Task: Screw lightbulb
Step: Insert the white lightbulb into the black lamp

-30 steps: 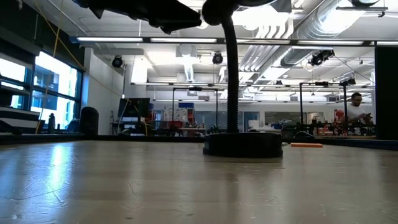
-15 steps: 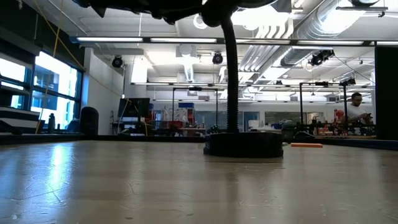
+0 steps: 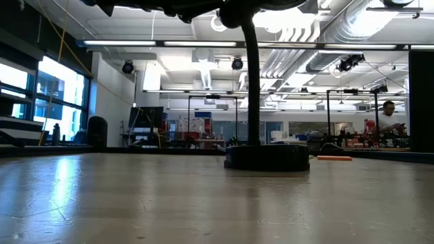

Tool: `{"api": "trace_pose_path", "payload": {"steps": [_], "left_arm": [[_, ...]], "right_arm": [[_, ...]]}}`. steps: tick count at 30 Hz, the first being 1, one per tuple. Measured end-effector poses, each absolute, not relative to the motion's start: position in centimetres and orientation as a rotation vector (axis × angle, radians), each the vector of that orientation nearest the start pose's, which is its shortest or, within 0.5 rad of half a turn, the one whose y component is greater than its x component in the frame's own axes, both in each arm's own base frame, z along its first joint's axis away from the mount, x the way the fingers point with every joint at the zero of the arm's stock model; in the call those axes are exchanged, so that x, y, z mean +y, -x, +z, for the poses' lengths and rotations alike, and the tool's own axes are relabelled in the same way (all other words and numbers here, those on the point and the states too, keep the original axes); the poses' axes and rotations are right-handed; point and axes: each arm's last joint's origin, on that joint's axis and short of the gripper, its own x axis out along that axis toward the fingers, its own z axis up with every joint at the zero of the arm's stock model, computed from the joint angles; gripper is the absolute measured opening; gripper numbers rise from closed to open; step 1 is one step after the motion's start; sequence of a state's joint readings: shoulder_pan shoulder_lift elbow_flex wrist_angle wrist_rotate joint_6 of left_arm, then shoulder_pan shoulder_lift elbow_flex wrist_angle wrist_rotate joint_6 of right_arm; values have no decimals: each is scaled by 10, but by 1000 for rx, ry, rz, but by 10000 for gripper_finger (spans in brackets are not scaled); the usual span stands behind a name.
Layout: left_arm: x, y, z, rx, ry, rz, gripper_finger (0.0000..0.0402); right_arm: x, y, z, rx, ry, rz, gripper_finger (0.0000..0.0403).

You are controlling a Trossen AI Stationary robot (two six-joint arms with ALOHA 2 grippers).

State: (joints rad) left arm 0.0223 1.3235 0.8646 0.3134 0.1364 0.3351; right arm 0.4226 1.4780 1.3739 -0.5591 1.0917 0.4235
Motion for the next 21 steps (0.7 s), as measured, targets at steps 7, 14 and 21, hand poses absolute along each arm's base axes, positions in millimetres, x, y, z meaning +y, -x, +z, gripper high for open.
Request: {"api": "trace_pose_path", "payload": {"steps": [7, 14, 21], "left_arm": [[1, -297, 291, 127, -331, -132, 152], [1, -297, 290, 132, -332, -133, 152], [1, -297, 289, 141, -338, -132, 152]], "right_arm": [[113, -282, 357, 296, 90, -752, 304], [119, -267, 365, 369, 297, -681, 304], [129, -256, 358, 634, 964, -408, 304]]}}
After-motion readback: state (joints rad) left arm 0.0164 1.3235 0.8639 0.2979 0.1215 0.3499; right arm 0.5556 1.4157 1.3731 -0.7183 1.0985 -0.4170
